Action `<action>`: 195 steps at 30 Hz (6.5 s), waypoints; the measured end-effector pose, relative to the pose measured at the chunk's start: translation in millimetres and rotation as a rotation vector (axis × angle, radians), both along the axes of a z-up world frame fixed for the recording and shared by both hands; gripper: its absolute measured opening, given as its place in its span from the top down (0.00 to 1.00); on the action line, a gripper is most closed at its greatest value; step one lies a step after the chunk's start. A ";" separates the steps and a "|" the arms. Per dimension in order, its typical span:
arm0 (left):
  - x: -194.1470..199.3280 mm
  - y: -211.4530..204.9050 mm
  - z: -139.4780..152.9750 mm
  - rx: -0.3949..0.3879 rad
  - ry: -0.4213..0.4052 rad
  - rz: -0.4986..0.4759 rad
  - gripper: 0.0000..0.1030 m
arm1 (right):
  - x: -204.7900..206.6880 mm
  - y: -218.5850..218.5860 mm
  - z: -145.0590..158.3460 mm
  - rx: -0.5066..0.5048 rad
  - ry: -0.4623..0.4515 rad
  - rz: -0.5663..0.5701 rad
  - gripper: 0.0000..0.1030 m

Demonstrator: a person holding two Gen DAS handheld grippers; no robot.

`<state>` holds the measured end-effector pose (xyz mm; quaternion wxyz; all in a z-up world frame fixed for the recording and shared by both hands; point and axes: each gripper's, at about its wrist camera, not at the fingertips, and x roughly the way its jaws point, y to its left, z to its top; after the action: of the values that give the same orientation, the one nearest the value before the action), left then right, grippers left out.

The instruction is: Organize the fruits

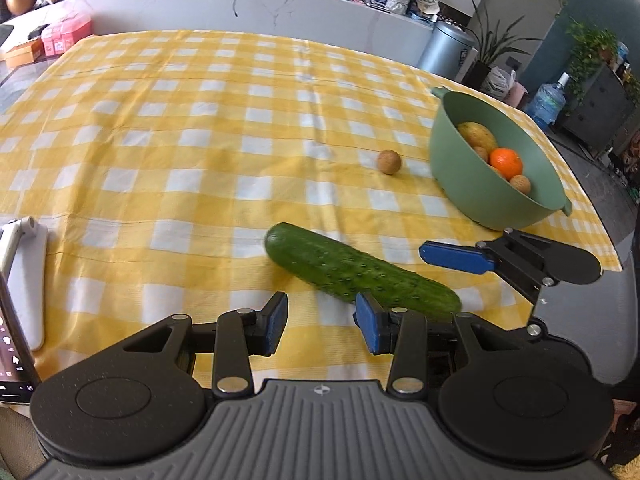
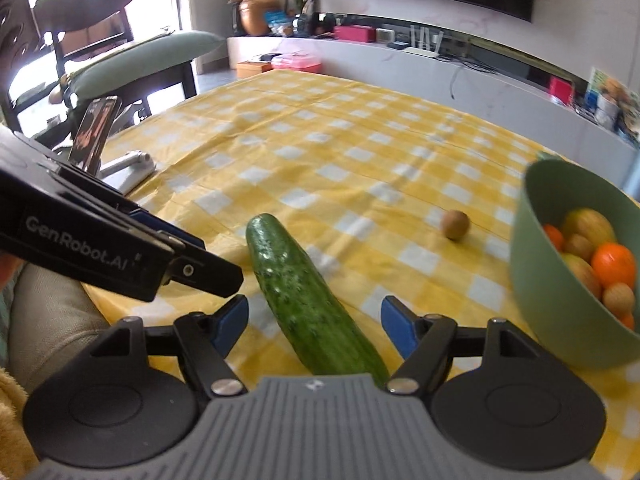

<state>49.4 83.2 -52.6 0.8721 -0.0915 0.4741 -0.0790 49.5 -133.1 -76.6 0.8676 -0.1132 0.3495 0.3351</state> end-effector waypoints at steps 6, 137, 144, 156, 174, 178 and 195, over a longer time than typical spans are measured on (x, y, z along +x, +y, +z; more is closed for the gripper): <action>3.2 15.3 -6.5 -0.021 0.016 0.043 0.54 | 13.6 22.1 -9.4 -0.039 -0.015 0.091 0.37; 104.9 -184.8 45.1 0.177 -0.300 -0.374 0.74 | 37.6 -173.7 33.4 0.096 -0.285 -0.602 0.41; 114.0 -192.1 27.7 0.210 -0.262 -0.388 0.74 | 45.8 -178.9 27.4 0.121 -0.301 -0.647 0.41; 123.9 -194.9 7.6 0.249 -0.206 -0.385 0.74 | 53.3 -175.4 20.4 0.110 -0.286 -0.641 0.39; 105.5 -172.2 35.4 0.167 -0.236 -0.336 0.45 | 55.5 -182.7 23.8 0.154 -0.224 -0.649 0.25; 92.2 -161.4 58.8 0.138 -0.289 -0.305 0.40 | 56.0 -190.2 34.9 0.184 -0.169 -0.657 0.19; 16.6 -138.9 112.5 0.178 -0.486 -0.144 0.29 | 0.6 -182.3 123.1 0.179 -0.145 -0.677 0.07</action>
<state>66.1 -55.7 59.9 0.9570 0.0412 0.2614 -0.1184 50.0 -315.4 46.5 0.9584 0.0619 0.2741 0.0492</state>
